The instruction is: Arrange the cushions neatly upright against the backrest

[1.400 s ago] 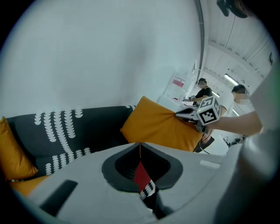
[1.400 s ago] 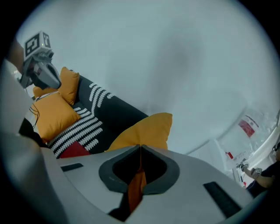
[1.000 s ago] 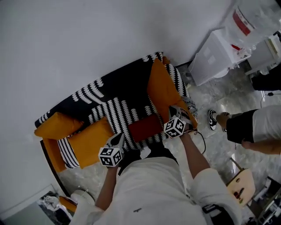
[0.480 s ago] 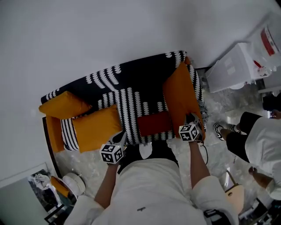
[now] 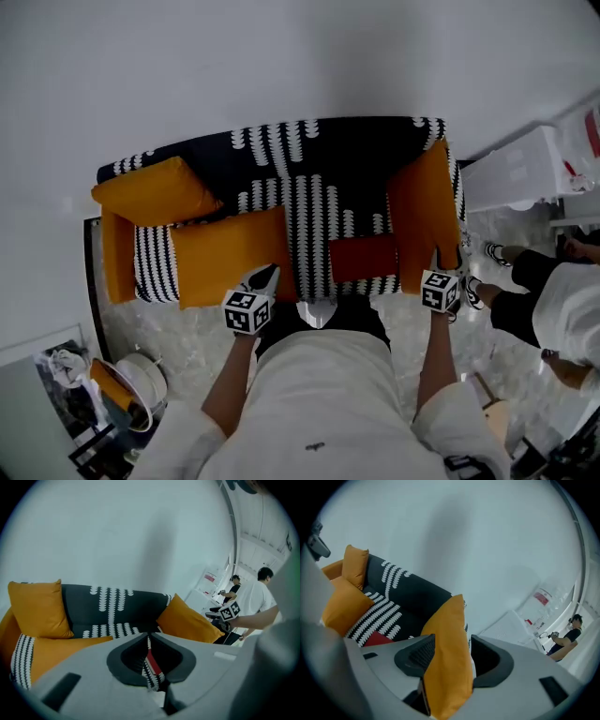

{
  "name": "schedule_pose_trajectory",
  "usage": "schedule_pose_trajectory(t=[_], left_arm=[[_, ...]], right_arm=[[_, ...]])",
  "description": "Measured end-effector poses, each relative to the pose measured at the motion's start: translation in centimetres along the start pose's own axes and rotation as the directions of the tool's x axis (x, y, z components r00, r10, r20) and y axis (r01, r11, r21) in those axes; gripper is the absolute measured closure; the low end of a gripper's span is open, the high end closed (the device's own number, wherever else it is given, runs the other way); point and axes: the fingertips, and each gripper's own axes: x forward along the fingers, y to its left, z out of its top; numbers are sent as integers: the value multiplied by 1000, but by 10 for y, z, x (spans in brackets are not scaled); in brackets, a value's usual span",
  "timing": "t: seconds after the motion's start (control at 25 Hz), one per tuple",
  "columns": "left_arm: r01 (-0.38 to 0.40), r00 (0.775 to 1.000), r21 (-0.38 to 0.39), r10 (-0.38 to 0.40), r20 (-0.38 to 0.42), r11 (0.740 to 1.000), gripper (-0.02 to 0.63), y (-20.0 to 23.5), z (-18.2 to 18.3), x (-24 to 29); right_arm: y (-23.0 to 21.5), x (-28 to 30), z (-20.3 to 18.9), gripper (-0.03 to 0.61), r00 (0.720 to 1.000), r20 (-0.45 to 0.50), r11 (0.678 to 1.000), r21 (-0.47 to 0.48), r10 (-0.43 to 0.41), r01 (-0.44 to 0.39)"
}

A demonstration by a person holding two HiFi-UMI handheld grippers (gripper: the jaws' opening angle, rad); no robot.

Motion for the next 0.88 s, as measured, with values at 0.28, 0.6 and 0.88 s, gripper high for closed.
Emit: schedule_pose_trajectory(t=[0.28,0.6,0.88], left_arm=[[-35,999,-36,34,-30,999,600,149,-40,-67],[-117,990,-104,107,-92,988,600,260,-108,-127],[-188,962,-182,143,-234,965,559,339,-195,-142]], right_arm=[[148,-53,71,376,997,-6,993,-83,78,-78],[351,-82,99,360,915,-83,905,-135,396,-404],[520,-91,69,337,750,-266,687,-301,606,-662]])
